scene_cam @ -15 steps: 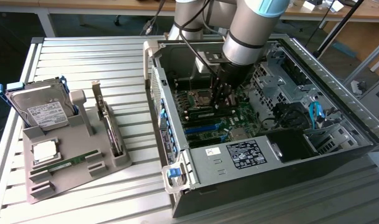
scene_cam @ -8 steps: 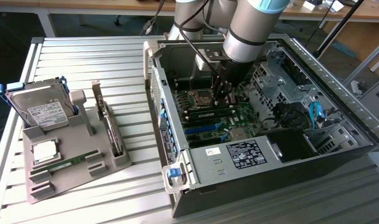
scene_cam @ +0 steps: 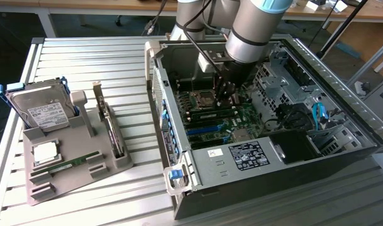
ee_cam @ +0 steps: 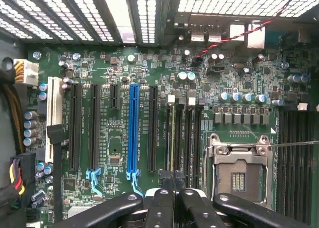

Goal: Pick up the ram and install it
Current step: 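Insert the ram into the slot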

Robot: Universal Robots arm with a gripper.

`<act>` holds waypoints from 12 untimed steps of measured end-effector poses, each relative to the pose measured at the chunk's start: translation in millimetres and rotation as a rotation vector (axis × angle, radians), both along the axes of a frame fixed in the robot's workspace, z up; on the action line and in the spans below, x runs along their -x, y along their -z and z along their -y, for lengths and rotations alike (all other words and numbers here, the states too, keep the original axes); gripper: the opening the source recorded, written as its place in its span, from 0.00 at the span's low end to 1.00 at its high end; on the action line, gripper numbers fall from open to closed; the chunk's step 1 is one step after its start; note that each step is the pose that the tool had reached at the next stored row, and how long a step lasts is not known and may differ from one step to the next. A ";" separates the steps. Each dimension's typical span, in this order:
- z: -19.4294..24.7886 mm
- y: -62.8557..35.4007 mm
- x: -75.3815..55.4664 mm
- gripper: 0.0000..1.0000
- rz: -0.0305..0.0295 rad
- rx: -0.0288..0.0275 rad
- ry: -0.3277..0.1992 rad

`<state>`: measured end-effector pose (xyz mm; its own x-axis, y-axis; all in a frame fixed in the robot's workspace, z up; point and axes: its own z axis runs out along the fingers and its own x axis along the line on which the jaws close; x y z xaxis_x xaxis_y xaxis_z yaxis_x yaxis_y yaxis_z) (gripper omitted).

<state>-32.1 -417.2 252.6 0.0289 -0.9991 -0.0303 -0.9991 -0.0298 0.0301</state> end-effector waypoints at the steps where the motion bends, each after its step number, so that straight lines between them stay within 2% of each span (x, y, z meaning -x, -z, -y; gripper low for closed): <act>1: 0.0 0.0 -1.0 0.12 0.0000 0.0000 0.000; 8: 0.0 0.0 -13.7 0.12 -0.0036 0.0000 0.000; 12: 0.0 0.1 -23.8 0.12 -0.0077 0.0000 -0.001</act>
<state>-8.3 -417.2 252.5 0.0299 -0.9991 -0.0305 -0.9988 -0.0310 0.0378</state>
